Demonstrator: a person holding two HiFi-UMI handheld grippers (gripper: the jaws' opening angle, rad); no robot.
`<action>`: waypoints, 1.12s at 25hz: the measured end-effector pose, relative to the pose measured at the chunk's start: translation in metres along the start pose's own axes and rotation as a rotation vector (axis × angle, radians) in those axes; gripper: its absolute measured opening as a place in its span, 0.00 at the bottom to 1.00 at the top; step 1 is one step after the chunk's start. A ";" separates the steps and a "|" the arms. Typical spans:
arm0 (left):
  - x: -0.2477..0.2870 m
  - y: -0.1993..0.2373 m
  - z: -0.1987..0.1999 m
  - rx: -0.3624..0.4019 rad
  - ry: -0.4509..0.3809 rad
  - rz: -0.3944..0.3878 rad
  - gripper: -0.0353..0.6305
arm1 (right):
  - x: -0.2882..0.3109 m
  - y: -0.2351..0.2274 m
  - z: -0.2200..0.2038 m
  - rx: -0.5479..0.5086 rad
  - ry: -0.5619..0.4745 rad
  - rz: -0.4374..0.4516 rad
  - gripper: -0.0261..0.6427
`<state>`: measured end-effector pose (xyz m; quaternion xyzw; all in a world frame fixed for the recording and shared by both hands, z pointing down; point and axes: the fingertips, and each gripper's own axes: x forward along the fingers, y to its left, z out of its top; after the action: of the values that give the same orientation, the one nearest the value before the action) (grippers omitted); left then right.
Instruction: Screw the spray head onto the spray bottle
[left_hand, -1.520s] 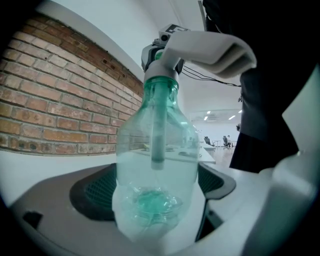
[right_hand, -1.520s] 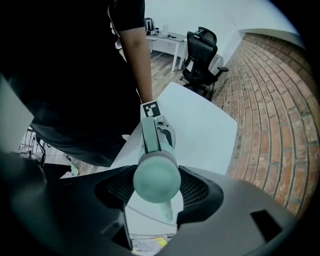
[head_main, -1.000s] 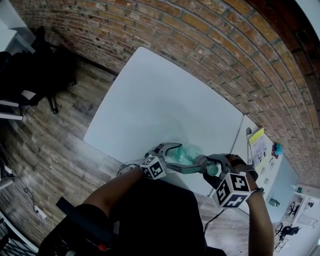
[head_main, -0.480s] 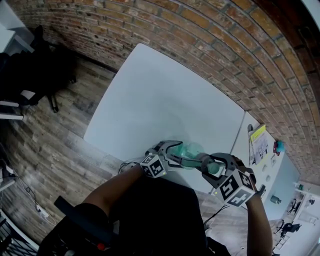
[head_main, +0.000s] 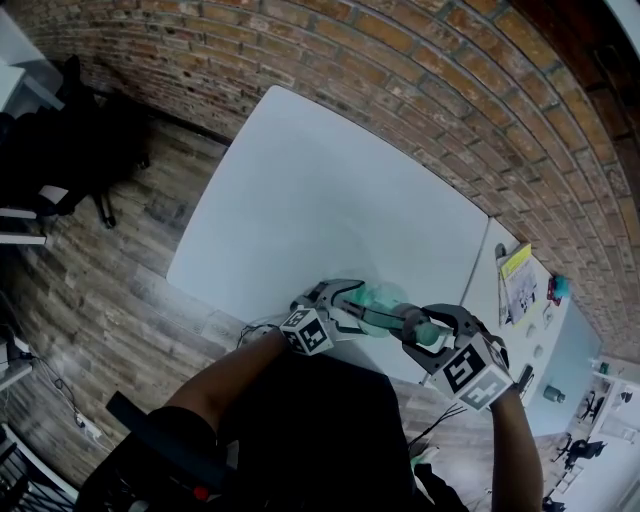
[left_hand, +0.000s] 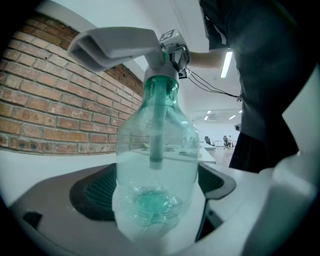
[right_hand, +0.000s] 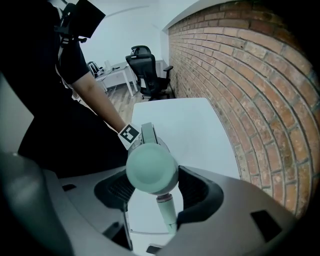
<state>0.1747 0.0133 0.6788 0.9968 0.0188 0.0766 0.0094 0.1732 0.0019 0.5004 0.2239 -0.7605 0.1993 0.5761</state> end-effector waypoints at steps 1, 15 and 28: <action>0.000 0.000 0.002 -0.004 0.001 0.001 0.81 | 0.000 0.001 0.000 0.015 -0.006 0.003 0.43; 0.003 -0.001 0.000 0.002 -0.001 0.003 0.81 | 0.000 -0.001 -0.002 0.091 -0.047 -0.028 0.43; 0.001 -0.001 -0.003 0.009 0.008 -0.002 0.81 | -0.018 0.007 0.004 -0.381 0.111 -0.011 0.43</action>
<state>0.1752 0.0147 0.6823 0.9965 0.0202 0.0804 0.0048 0.1699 0.0071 0.4817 0.1036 -0.7503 0.0607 0.6501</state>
